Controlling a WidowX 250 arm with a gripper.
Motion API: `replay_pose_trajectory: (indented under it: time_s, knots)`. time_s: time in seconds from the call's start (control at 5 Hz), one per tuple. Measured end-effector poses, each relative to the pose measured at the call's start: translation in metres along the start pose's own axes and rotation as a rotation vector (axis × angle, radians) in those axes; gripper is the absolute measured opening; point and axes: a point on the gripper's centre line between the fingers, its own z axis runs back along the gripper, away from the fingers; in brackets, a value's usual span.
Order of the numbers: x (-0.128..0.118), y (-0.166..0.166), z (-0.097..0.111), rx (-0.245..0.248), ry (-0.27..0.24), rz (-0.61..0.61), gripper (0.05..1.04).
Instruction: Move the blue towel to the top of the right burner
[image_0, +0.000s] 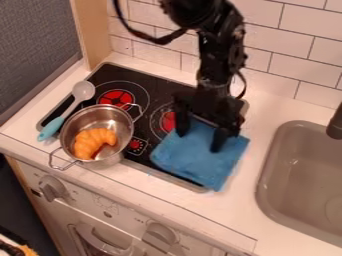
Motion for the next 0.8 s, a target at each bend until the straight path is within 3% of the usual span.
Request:
replay_pose_trajectory:
  time_s: [0.4, 0.8]
  knots:
    - [0.078, -0.001, -0.004, 0.011, -0.054, 0.048, 1.001]
    - [0.105, 0.014, -0.005, 0.041, -0.063, 0.101, 1.001]
